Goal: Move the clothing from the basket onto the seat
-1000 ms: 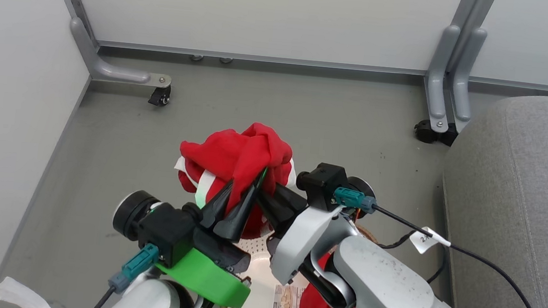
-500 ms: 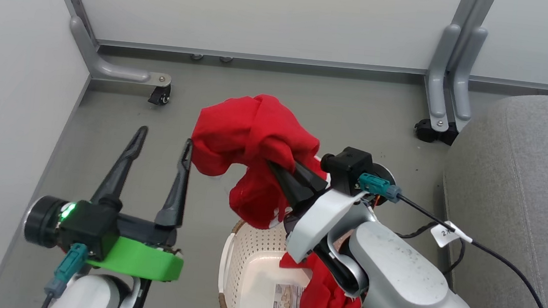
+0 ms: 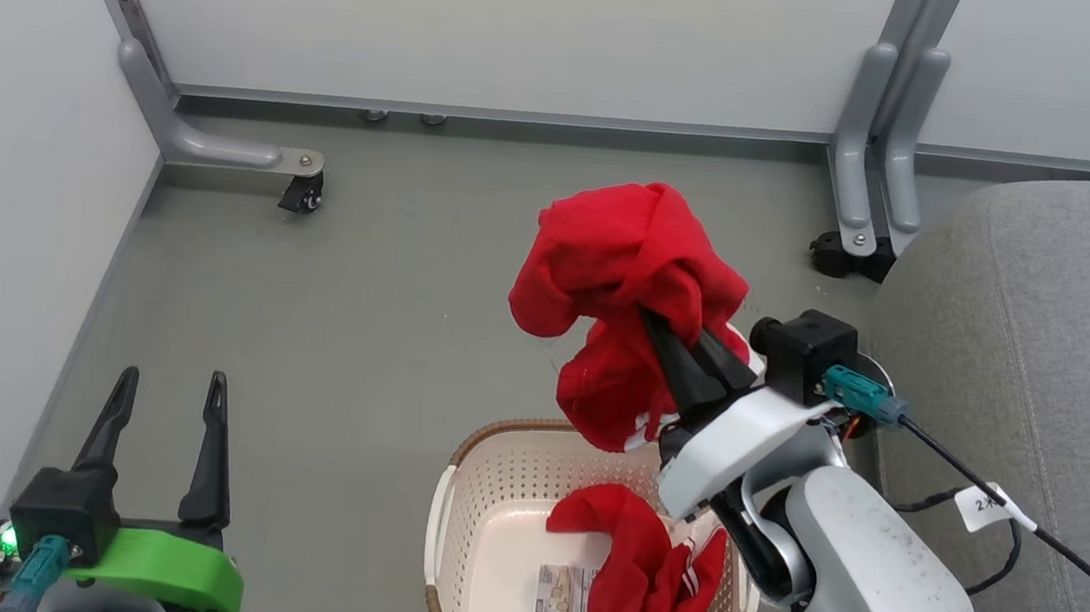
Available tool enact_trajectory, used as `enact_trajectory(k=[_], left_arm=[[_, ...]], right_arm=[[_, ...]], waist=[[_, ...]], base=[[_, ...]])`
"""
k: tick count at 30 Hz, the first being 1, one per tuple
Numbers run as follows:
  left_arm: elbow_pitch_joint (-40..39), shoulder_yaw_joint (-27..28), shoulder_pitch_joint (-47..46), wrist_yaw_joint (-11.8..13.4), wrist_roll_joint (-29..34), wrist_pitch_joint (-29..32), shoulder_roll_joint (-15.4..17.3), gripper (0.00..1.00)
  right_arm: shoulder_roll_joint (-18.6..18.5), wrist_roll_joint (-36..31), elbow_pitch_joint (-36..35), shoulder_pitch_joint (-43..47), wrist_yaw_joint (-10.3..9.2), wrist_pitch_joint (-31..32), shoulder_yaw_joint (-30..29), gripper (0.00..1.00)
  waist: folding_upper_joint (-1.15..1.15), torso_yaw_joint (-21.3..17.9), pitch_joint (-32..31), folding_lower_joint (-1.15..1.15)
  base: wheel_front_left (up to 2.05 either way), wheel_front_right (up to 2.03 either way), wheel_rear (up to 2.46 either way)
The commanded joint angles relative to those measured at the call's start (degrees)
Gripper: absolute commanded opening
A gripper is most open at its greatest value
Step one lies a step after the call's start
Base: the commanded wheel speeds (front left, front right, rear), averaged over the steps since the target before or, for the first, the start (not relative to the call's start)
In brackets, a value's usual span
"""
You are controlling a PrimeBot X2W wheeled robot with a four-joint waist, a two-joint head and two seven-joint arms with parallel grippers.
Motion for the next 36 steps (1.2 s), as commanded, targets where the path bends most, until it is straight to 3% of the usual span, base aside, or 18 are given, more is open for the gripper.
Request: enact_trajectory(k=[1, 8, 14, 26, 36], left_arm=[[0.40, 0.73, 1.20, -0.24, -0.08, -0.15, -0.24, 1.00], [1.98, 2.33, 2.44, -1.36, 0.74, -0.15, -1.15, 1.00], [2.08, 3.60, 2.13, -2.15, 1.68, -0.16, -1.90, 1.00], [1.20, 4.85, 0.40, -3.34, 3.51, -0.16, -1.70, 1.00], [-0.35, 4.90, -0.85, -3.57, 4.30, 0.16, -0.21, 1.00]], right_arm=[[0.01, -0.78, -1.26, 1.43, 0.00, 0.55, -0.86, 0.00], [0.12, -3.25, -6.30, 5.27, 0.00, 3.07, -4.18, 0.00], [0.18, -5.03, -10.01, 7.35, 0.00, 4.49, -6.52, 0.00], [0.86, -7.29, -14.49, 10.63, 0.00, 5.51, -12.23, 0.00], [1.94, -7.73, -16.24, 13.71, 0.00, 4.63, -18.68, 0.00]], waist=[[0.00, -0.58, -0.07, 0.00], [0.00, -3.40, 0.70, 0.00], [0.00, -8.07, 2.26, 0.00], [0.00, -22.02, 6.18, 0.00], [0.00, -31.26, 9.41, 0.00]], base=[[0.00, 0.00, 0.00], [0.00, 0.00, 0.00], [0.00, 0.00, 0.00], [0.00, 0.00, 0.00], [0.00, 0.00, 0.00]])
